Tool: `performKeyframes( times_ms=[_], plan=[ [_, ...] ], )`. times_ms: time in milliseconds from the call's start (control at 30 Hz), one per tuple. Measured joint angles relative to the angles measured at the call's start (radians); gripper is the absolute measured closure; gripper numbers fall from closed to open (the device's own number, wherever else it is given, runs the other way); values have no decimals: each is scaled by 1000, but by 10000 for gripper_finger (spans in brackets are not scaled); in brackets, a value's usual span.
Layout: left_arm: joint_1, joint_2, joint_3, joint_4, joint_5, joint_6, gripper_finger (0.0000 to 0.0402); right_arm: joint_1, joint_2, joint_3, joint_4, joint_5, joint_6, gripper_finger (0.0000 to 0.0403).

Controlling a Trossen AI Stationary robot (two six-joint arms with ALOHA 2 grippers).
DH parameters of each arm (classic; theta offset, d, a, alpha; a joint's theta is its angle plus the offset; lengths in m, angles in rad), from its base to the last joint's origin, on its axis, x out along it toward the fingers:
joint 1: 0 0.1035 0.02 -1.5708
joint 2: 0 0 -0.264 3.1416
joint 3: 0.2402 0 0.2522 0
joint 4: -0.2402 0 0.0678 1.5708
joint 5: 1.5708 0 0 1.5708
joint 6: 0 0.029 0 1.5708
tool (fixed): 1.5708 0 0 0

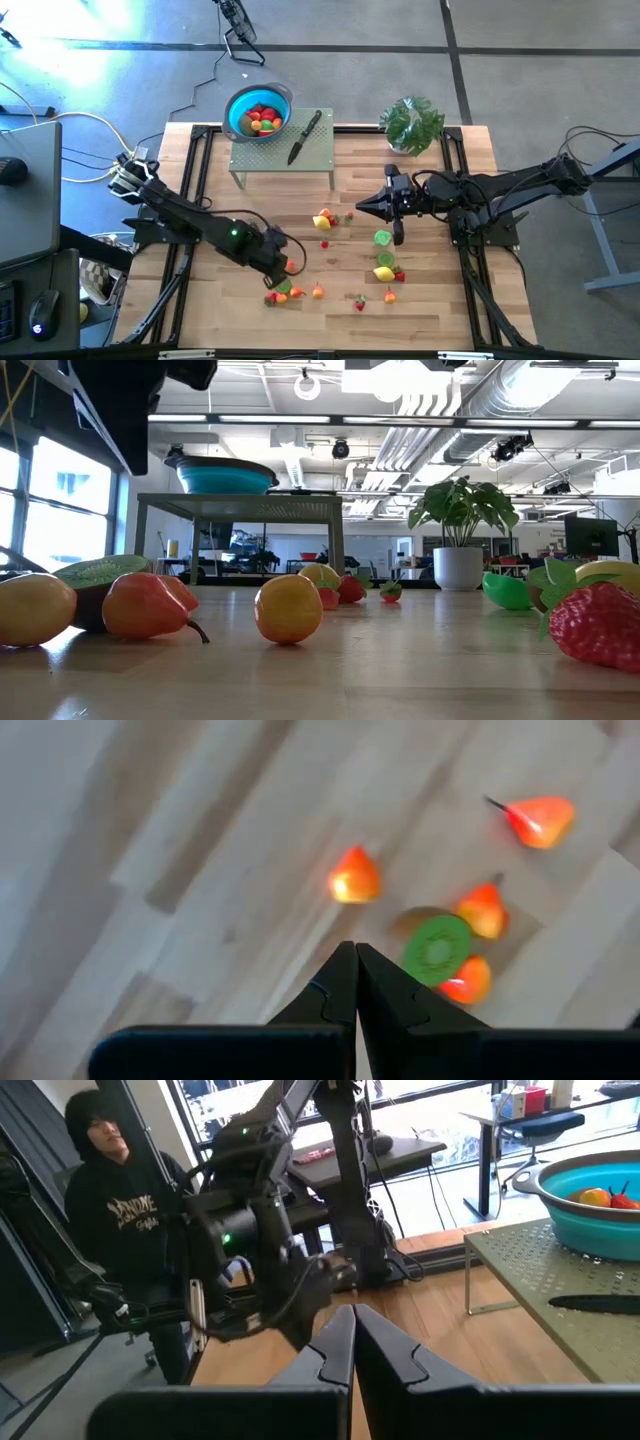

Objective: Pick & Place Fruit
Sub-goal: Put the orange pear into the strainer bowl on the shelf

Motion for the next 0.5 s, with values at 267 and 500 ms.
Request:
performKeyframes(
  times_ms=[267, 500],
  plan=[
    [1, 14, -1, 112, 1, 52, 401, 0, 0, 0, -2, 0, -2, 400],
    [1, 14, -6, 101, 1, 5, 395, 0, 0, 0, -31, 0, 3, 400]
  ],
)
